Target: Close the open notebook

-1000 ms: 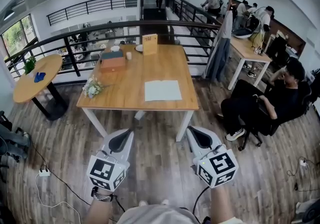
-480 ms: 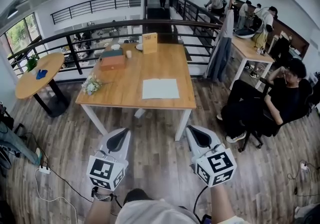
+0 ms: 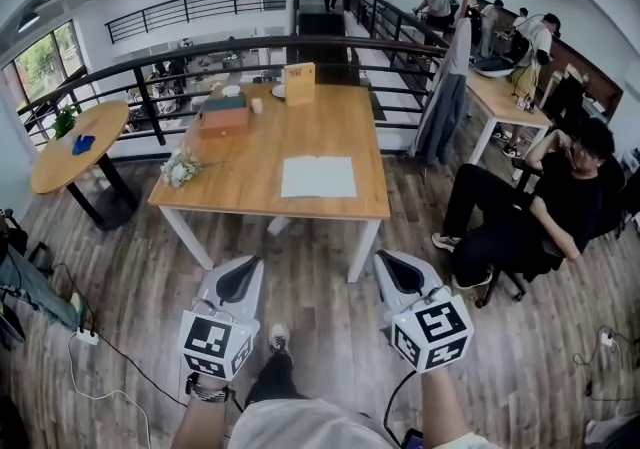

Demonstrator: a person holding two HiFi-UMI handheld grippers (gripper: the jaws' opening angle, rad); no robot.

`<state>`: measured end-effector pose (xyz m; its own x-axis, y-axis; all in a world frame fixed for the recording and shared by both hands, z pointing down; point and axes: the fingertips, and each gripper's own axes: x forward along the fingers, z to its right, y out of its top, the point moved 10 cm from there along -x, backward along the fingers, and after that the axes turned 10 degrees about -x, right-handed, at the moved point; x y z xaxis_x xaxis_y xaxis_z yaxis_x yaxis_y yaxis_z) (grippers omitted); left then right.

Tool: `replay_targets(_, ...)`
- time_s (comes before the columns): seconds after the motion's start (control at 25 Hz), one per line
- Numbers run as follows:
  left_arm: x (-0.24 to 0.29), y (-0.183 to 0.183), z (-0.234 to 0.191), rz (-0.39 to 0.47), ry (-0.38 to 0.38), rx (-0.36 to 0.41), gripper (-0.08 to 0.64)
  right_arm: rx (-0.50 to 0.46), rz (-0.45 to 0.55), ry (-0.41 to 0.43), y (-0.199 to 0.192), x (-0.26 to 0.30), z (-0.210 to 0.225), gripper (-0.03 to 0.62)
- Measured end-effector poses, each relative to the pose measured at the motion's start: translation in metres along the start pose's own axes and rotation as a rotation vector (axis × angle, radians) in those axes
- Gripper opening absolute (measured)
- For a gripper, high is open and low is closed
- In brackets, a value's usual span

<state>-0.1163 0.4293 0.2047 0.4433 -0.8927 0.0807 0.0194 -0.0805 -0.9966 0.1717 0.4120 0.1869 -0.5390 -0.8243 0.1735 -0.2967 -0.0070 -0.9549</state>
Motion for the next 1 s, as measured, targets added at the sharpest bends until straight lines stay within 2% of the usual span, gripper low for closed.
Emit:
replay_targets(0.48,0.052,-0.01,-0.034,-0.014,-0.012,-0.008,0.008,0.013,-0.013,-0.03,-0.008,0.045,0.026,0.002)
replay_targets(1.0,0.152,-0.021,-0.118,-0.028,-0.042,-0.035,0.008,0.011,-0.039,-0.063,-0.015,0.166,0.066,0.002)
